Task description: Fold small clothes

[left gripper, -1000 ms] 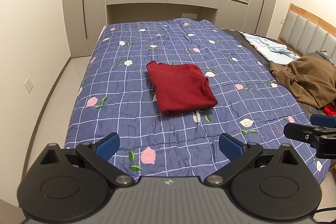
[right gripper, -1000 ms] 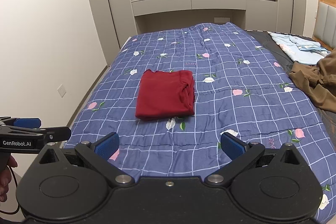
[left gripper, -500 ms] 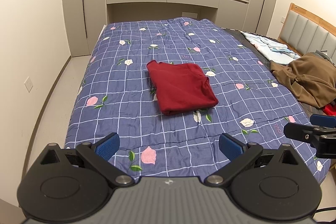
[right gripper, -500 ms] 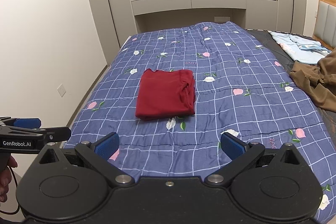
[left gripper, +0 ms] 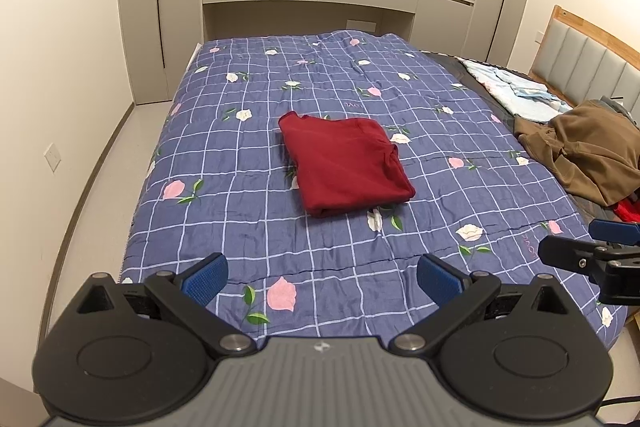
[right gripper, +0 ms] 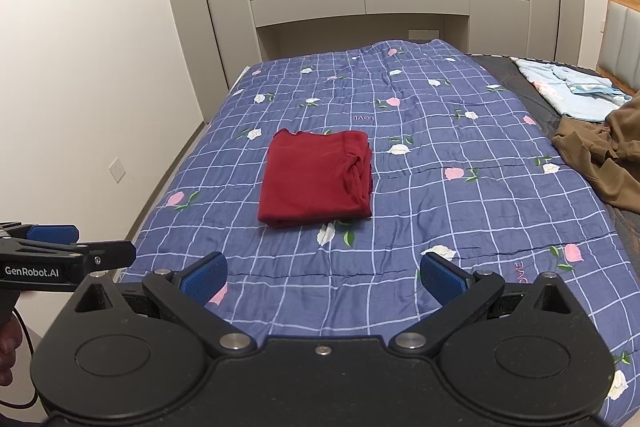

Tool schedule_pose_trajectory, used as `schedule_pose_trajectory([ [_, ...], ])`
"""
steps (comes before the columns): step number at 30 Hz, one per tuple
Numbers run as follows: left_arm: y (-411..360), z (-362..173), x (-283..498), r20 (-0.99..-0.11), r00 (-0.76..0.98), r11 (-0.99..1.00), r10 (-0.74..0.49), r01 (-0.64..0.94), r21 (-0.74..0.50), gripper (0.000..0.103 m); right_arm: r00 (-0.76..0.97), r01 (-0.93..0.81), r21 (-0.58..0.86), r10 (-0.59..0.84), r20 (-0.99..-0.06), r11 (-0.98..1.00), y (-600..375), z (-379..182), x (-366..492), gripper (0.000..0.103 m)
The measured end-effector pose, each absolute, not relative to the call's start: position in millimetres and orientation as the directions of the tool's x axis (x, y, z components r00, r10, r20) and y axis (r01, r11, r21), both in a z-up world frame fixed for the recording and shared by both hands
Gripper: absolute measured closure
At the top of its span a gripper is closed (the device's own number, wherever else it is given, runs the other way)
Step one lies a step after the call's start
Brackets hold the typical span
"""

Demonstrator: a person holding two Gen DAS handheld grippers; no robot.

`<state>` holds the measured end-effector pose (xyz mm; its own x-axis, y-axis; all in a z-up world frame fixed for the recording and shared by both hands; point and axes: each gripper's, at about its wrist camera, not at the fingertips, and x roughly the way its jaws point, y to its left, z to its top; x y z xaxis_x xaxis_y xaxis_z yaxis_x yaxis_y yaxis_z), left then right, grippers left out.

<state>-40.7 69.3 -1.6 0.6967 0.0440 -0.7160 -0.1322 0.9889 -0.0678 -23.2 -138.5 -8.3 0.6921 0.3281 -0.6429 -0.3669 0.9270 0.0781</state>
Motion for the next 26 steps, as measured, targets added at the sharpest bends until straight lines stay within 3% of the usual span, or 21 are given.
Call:
schedule_pose_trajectory([
  [26, 62.4, 2.6, -38.0, -0.701, 0.713, 0.991, 0.02, -0.108, -0.081, 0.001, 0.687, -0.356, 0.078, 0.317, -0.654, 0.931, -142.9, -11.2, -20.0, 0.001],
])
